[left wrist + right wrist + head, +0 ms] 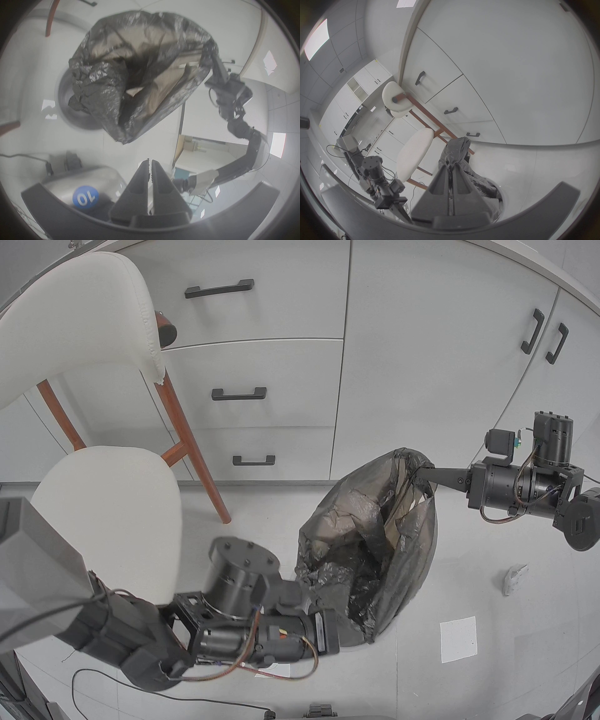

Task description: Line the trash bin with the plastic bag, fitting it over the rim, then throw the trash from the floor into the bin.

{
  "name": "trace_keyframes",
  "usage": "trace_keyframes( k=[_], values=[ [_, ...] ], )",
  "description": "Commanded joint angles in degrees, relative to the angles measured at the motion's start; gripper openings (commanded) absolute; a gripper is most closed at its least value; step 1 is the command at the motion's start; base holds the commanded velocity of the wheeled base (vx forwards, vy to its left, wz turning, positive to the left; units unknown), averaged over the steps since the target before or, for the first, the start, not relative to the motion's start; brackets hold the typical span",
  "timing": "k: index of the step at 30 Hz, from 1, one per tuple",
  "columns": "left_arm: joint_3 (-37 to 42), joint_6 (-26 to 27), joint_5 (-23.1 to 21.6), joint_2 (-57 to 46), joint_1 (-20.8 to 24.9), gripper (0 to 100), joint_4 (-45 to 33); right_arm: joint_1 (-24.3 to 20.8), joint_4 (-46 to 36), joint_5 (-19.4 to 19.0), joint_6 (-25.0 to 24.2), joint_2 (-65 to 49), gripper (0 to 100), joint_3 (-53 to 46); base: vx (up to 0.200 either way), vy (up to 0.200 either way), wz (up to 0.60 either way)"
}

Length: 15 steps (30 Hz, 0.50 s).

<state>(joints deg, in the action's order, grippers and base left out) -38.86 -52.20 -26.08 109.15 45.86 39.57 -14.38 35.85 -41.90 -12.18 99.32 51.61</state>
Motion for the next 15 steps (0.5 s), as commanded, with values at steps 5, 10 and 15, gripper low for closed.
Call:
trace_keyframes(
  k=[5,10,15],
  values=[
    [-4.6,2.3,-0.2,-5.1,-5.7,0,0.0,-0.1,-0.8,0.0,-0.2,-0.9,0,5.1,0.0,0.0,0.0],
    [-2.5,2.2,-0.2,-5.4,-5.7,0,-0.1,-0.5,-2.5,0.0,-0.2,-0.7,0,5.8,0.0,0.0,0.0],
    [-1.9,2.3,1.6,-5.1,-5.8,0,0.1,-0.4,-2.5,0.0,-0.3,-0.8,0,5.9,0.0,0.0,0.0]
  ],
)
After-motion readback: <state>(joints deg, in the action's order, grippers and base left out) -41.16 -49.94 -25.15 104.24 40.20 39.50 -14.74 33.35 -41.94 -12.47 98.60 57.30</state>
